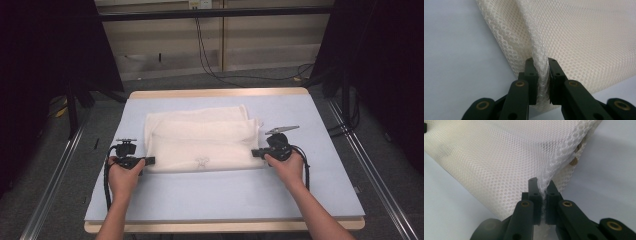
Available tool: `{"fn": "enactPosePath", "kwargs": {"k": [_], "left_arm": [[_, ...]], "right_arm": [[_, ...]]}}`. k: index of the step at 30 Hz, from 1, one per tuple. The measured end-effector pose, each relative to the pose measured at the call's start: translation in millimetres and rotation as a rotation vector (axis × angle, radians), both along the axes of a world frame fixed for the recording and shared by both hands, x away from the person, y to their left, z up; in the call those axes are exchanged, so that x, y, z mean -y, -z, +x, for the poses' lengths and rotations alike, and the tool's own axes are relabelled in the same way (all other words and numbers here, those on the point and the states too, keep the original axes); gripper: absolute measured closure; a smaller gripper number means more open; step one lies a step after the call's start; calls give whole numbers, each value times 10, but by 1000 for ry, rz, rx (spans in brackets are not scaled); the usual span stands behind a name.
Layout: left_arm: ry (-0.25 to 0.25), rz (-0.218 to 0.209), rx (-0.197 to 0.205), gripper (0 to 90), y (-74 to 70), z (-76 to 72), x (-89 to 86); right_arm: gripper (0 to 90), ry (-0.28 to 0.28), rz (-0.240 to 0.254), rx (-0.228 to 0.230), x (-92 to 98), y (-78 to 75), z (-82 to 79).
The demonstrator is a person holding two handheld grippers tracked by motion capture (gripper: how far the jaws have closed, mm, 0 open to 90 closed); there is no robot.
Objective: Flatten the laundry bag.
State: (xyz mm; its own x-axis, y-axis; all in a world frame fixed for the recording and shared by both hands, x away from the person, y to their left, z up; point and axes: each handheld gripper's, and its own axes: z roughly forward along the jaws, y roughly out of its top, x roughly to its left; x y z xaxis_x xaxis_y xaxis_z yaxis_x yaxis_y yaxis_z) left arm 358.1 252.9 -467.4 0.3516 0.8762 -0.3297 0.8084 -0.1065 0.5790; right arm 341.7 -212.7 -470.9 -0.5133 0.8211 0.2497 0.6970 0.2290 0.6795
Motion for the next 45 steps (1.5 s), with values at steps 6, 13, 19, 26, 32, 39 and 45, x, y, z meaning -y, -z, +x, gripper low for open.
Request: {"fn": "enactPosePath", "kwargs": {"k": [6,13,19,26,32,39,45], "left_arm": [[36,-3,42,815,15,229,362],[58,-31,16,791,5,386,565],[9,-91,31,594,-83,438,536],[23,-65,75,490,-217,629,640],[34,-42,63,673,-167,721,659],[79,-58,118,853,-348,580,556],[90,-105,137,860,-455,362,424]], "right_arm": [[865,72,-14,25,273,-30,36],[853,147,0,55,568,7,100],[614,183,17,41,599,20,113],[543,225,57,51,686,-79,145],[790,205,63,45,710,-81,201],[847,210,101,102,726,-157,128],[852,179,120,137,837,-250,-46]]}}
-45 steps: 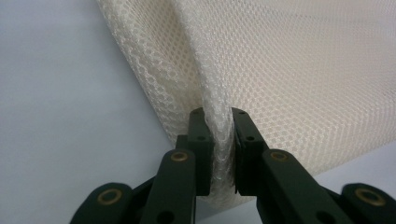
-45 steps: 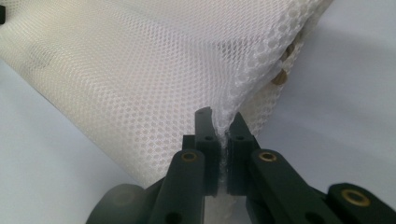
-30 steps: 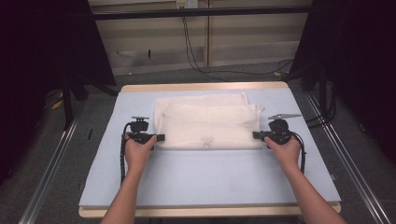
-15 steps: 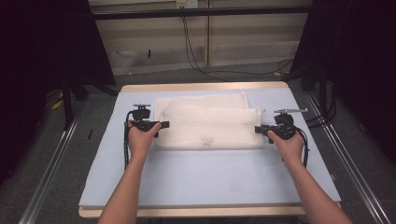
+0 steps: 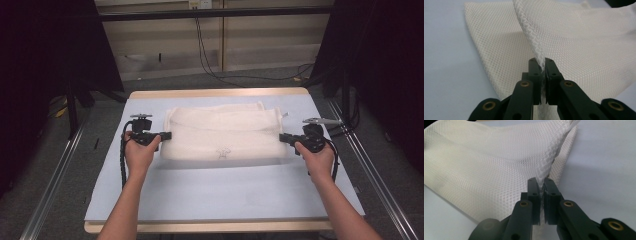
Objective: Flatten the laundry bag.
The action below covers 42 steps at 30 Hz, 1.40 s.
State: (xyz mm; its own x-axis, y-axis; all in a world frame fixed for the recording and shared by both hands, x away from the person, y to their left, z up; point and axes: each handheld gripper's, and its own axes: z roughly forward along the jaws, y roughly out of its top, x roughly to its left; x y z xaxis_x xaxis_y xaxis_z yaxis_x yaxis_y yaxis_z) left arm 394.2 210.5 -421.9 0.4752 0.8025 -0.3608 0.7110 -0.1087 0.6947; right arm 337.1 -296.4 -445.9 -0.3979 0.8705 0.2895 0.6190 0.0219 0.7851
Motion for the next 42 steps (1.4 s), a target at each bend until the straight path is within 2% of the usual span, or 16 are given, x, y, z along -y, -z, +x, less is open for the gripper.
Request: {"fn": "enactPosePath", "kwargs": {"k": [4,9,11,12,13,15,19,21,24,27,29,31,36,38,40,42], "left_arm": [[18,-1,0,861,37,-165,-27],[34,17,-44,860,176,-264,-60],[36,18,-58,859,215,-268,-55],[41,31,-61,860,221,-267,-54],[39,32,-61,860,230,-265,-46],[46,38,-61,859,239,-251,-44],[52,42,-69,859,263,-226,-52],[49,47,-72,859,273,-222,-48],[57,54,-72,858,290,-217,-41],[53,54,-72,857,298,-216,-38],[52,54,-72,857,297,-217,-38],[57,57,-69,856,289,-227,-32],[56,52,-56,855,272,-248,-18],[49,53,-55,855,270,-260,2],[50,57,-49,854,274,-267,15],[48,52,-52,853,279,-274,28]], "right_arm": [[852,-32,1,6,21,11,-132],[844,-82,-29,-31,-21,77,-240],[766,-107,-32,-56,-39,106,-237],[647,-78,-34,-57,-41,120,-221],[624,-61,-41,-56,-29,125,-202],[547,-34,-13,-64,6,118,-141],[542,27,-2,-79,50,97,30],[531,28,32,-134,59,144,124],[591,35,45,-125,25,188,210],[611,34,50,-95,-14,194,254],[696,19,57,-100,-61,195,276],[811,55,50,-85,-83,168,246],[839,9,68,28,-129,42,88],[839,-39,80,84,-163,-24,-6],[843,-76,64,131,-199,-71,-102],[844,-113,74,140,-240,-95,-202]]}}
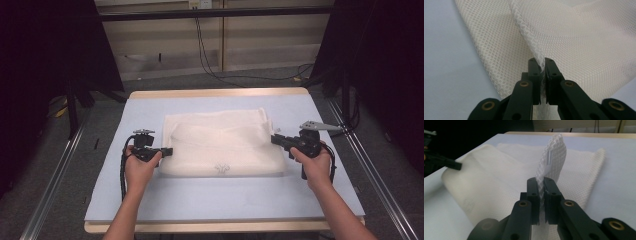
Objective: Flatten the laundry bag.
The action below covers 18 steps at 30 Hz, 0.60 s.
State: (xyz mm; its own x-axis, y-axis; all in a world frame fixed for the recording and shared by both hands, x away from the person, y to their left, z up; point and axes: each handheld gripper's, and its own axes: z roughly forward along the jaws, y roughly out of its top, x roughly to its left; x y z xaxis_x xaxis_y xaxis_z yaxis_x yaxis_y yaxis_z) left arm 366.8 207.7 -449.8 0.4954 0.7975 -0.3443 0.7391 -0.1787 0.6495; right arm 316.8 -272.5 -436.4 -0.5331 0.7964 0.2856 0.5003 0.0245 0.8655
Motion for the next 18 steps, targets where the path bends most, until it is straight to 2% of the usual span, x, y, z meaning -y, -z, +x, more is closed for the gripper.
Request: {"fn": "enactPosePath", "kwargs": {"k": [3,5,7,11,13,15,18], "left_arm": [[1,15,13,852,-8,-12,25],[-7,3,13,852,-16,-24,54],[2,10,10,851,-21,-29,65],[0,13,6,844,-28,-36,71],[-5,6,8,833,-39,-47,84],[-13,14,11,763,-58,-57,89],[-18,2,-1,580,-97,-71,88]], "right_arm": [[845,-57,-32,31,-56,5,-124],[845,-85,-53,50,-107,19,-204],[846,-135,-78,74,-173,44,-285],[847,-214,-116,79,-292,111,-416],[847,-235,-128,79,-327,128,-453],[847,-254,-143,75,-361,147,-487],[847,-292,-174,57,-423,220,-539]]}}
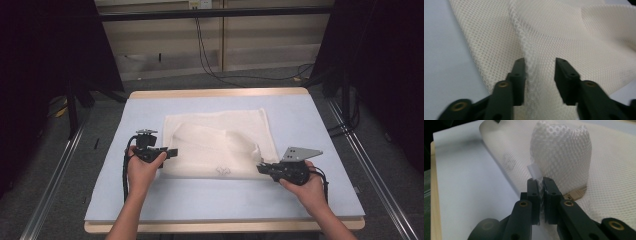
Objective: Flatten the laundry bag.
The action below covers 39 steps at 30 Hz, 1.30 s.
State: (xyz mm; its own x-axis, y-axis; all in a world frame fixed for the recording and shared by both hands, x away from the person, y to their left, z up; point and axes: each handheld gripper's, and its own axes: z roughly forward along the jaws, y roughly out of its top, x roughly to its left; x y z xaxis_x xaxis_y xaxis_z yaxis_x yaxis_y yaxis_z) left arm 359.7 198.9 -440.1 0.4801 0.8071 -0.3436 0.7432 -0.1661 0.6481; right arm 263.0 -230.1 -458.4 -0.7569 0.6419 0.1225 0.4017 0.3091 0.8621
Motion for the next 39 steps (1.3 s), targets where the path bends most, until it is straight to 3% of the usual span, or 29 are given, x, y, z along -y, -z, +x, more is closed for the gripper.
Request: {"fn": "enactPosePath", "kwargs": {"k": [3,5,9,16,30,34,39], "left_arm": [[-33,-24,26,455,-81,-33,-16],[-33,-14,44,401,-145,-62,-19],[13,-38,40,371,-206,-121,74],[105,-41,36,279,-137,-132,406],[221,-75,35,195,-102,3,1066],[242,-75,27,193,-102,40,1213],[229,-92,48,197,-112,59,1384]], "right_arm": [[848,-23,-24,-11,-38,62,-40],[848,-32,-34,-17,-49,85,-65],[848,-47,-39,-27,-50,115,-101],[848,-82,-88,-42,-108,193,-166],[849,-117,-145,-33,-169,226,-166],[848,-126,-174,-17,-191,223,-172],[848,-132,-191,-13,-215,227,-174]]}}
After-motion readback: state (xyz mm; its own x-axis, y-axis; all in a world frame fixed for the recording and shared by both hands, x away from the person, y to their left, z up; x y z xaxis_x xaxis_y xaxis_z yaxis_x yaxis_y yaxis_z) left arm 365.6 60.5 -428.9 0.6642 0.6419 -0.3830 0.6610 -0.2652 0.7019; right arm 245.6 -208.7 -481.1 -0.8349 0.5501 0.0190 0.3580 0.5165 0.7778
